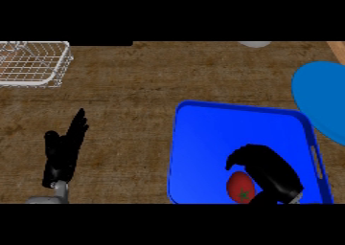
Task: Pick the tomato from the tray and place it in the plate
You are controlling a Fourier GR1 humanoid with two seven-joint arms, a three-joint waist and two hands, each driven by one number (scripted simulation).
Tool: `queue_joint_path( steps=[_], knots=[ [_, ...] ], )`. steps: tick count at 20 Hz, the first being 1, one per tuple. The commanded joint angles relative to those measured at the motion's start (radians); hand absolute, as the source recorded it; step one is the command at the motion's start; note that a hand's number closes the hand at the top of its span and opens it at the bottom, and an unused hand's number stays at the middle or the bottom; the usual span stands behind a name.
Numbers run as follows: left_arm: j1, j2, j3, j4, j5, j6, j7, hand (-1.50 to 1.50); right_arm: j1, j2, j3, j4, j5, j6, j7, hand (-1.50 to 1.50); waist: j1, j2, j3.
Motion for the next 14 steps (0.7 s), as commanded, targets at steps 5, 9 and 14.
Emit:
queue_joint_path(
  steps=[5,9,14],
  knots=[
    [-0.082,-0.014,0.050,0.082,-0.007,-0.027,-0.018,0.00,-0.004,0.028,-0.044,0.045,0.077,-0.115,-0.071,1.50,-0.003,0.005,0.007],
    [0.003,-0.044,0.012,0.037,-0.031,0.002,-0.039,0.00,0.005,0.041,-0.120,-0.033,0.069,-0.214,-0.046,1.50,-0.003,0.003,0.007],
    [-0.082,-0.048,-0.006,0.032,-0.054,0.015,0.033,0.00,-0.259,0.093,-0.372,0.216,-0.011,-0.095,0.201,1.50,0.021,0.015,0.007]
  ],
)
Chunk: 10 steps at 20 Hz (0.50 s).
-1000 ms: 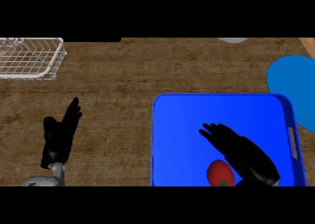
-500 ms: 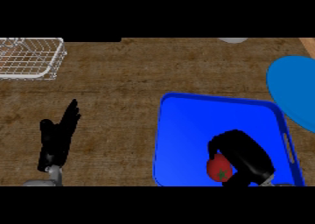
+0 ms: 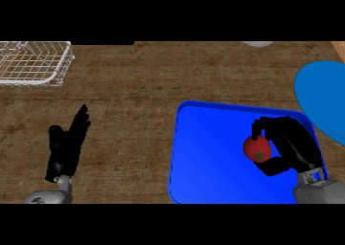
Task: Pick the tomato from the tray and place it in the plate
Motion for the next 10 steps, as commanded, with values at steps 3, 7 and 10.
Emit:
queue_joint_path(
  steps=[3,7,10],
  knots=[
    [-0.018,-0.016,-0.012,0.008,-0.011,0.005,0.009,0.00,-0.243,-0.006,-0.240,0.271,-0.042,-0.023,0.137,1.50,0.016,0.005,0.001],
    [0.042,-0.022,-0.010,0.002,-0.008,-0.003,-0.037,0.00,-0.303,-0.080,-0.322,0.196,-0.117,0.019,0.119,1.50,-0.004,-0.004,0.000],
    [0.025,-0.016,-0.010,-0.014,-0.014,0.001,0.005,0.00,-0.332,-0.023,-0.331,0.131,-0.058,-0.114,0.217,1.50,-0.006,-0.006,0.000]
  ],
)
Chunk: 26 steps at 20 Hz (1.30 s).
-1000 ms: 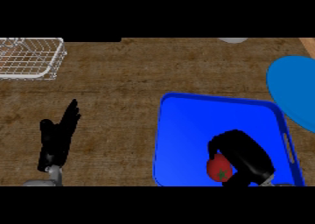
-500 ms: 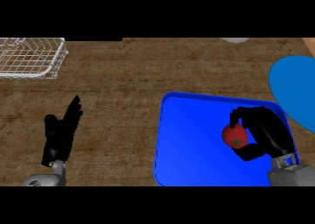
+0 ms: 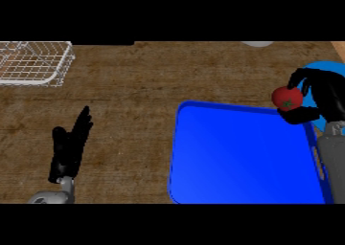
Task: Pick the tomato from the tray and place it in the plate
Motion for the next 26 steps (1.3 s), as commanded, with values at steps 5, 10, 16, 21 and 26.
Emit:
queue_joint_path(
  steps=[5,10,16,21,26],
  knots=[
    [0.010,-0.010,0.001,-0.005,-0.015,0.009,0.001,0.00,-0.089,-0.061,-0.141,-0.074,0.004,-0.071,0.135,1.50,-0.007,-0.003,0.000],
    [0.010,-0.030,-0.010,-0.014,-0.023,0.011,0.004,0.00,-0.140,-0.167,-0.273,0.155,-0.058,-0.114,0.062,1.50,-0.001,0.001,0.000],
    [0.006,-0.021,0.003,-0.049,-0.017,-0.010,0.035,0.00,-0.230,-0.215,-0.273,0.423,-0.019,-0.212,0.026,1.50,0.007,0.002,0.000],
    [-0.017,-0.022,0.020,0.039,-0.014,-0.034,-0.022,0.00,-0.309,-0.321,-0.309,0.653,-0.044,-0.226,-0.082,1.50,0.008,0.005,0.000],
    [-0.029,-0.017,0.026,0.023,0.000,-0.052,-0.012,0.00,-0.327,-0.334,-0.306,0.882,-0.025,-0.256,-0.151,1.50,0.026,0.012,0.002]
  ],
)
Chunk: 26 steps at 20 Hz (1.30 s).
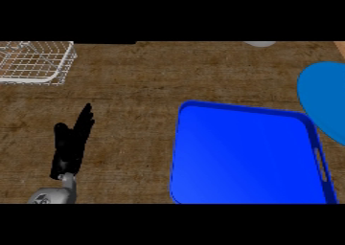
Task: Pick the tomato from the tray and place it in the plate
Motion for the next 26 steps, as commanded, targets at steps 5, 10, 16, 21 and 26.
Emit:
queue_joint_path(
  steps=[5,10,16,21,26],
  knots=[
    [0.007,-0.009,-0.003,-0.010,-0.009,0.006,0.003,0.00,-0.043,-0.072,-0.030,0.319,-0.032,0.101,-0.146,1.50,0.016,0.007,0.002],
    [0.029,-0.014,-0.022,-0.009,-0.008,-0.018,-0.038,0.00,-0.065,-0.109,0.012,0.437,0.013,0.214,-0.139,-1.50,0.024,0.010,0.002],
    [0.016,-0.034,-0.037,-0.028,-0.032,0.009,-0.001,0.00,-0.065,-0.147,-0.053,0.440,-0.075,0.249,-0.384,-1.50,0.009,0.004,0.003],
    [0.023,-0.016,0.003,-0.004,-0.002,-0.004,-0.009,0.00,-0.103,-0.125,-0.269,0.429,-0.306,0.279,-0.512,-1.50,-0.002,0.001,0.005],
    [0.028,-0.013,0.006,-0.003,0.006,-0.019,-0.020,0.00,-0.067,-0.181,-0.376,0.485,-0.429,0.411,-0.540,-1.50,-0.005,0.000,0.002]
  ],
)
